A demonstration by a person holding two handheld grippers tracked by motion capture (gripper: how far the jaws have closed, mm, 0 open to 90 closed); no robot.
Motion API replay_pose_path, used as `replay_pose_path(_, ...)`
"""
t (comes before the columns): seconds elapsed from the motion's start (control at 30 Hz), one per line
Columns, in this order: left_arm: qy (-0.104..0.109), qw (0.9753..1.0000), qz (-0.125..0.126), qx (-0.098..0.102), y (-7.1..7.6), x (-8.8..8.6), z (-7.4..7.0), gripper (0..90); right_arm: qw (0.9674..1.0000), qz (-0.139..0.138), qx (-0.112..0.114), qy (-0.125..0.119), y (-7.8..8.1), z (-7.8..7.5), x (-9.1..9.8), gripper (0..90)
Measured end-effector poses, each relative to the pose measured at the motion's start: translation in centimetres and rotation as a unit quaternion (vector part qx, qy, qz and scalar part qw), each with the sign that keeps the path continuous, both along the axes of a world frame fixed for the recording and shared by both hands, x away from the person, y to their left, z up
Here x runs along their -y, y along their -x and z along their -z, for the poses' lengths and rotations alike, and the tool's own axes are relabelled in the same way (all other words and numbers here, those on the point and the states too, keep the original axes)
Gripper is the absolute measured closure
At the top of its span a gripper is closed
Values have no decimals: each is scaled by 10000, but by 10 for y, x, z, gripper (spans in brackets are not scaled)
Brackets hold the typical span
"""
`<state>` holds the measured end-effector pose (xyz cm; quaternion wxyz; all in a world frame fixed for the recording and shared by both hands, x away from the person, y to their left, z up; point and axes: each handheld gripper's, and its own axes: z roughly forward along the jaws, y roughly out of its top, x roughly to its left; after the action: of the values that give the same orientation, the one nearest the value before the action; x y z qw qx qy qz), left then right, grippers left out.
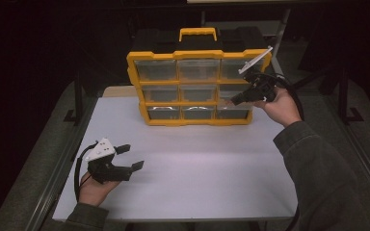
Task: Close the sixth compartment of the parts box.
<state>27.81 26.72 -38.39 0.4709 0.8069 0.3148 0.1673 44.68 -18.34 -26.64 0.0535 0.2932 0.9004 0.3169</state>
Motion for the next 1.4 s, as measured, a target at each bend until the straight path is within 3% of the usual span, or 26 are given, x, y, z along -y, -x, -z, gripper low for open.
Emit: replay_pose_path(1.4,23,10000,2,-36,0,0,2,208,9980,472,428,42,-18,0,1,889)
